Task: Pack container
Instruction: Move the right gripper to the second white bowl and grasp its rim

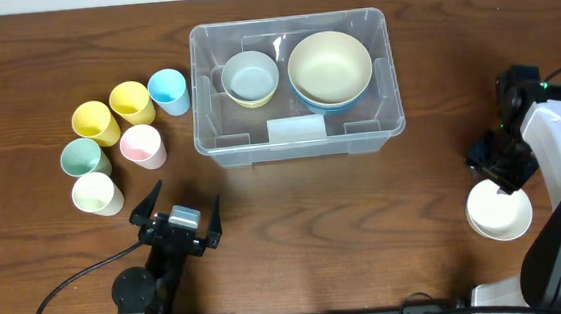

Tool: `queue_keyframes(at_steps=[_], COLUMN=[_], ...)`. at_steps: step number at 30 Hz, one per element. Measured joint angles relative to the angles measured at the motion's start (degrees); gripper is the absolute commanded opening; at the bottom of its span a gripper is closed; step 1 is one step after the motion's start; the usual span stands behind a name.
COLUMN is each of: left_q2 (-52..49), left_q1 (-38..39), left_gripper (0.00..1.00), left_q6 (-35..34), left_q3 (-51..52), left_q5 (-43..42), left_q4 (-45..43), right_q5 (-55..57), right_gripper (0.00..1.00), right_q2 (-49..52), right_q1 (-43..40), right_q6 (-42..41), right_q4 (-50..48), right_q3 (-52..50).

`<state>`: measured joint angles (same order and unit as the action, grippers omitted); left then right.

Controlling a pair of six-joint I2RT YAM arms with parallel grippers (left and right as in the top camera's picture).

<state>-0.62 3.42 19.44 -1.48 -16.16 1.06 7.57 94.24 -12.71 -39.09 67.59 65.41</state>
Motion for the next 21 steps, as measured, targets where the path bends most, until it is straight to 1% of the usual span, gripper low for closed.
queue_keyframes(at_steps=[5, 8, 9, 11, 15, 21], left_q2=[0.00, 0.00, 0.00, 0.00, 0.00, 0.00], left_q1=[0.00, 0.00, 0.00, 0.00, 0.00, 0.00], left_gripper=[0.98, 0.98, 0.98, 0.98, 0.98, 0.98], left_q6=[0.00, 0.00, 0.00, 0.00, 0.00, 0.00], left_q3=[0.00, 0.00, 0.00, 0.00, 0.00, 0.00], left_q5=[0.02, 0.00, 0.00, 0.02, 0.02, 0.00], left_q4=[0.00, -0.02, -0.02, -0.02, 0.00, -0.02], right_q5=[-0.17, -0.35, -0.44, -0.61, -0.74, -0.57], right_gripper=[0.44, 0.37, 0.32, 0.15, 0.01, 0.01], right_q2=[0.00, 0.00, 0.00, 0.00, 0.00, -0.02], right_q1=[0.00, 0.00, 0.00, 0.00, 0.00, -0.02], right_q6=[-1.20, -1.31, -1.18, -0.68, 0.48, 4.24], right_q4=[-7.87, -12.46, -13.79, -15.89, -19.10, -25.77], right_q3=[-6.71, -9.99, -10.78, -11.69, -12.00, -11.98])
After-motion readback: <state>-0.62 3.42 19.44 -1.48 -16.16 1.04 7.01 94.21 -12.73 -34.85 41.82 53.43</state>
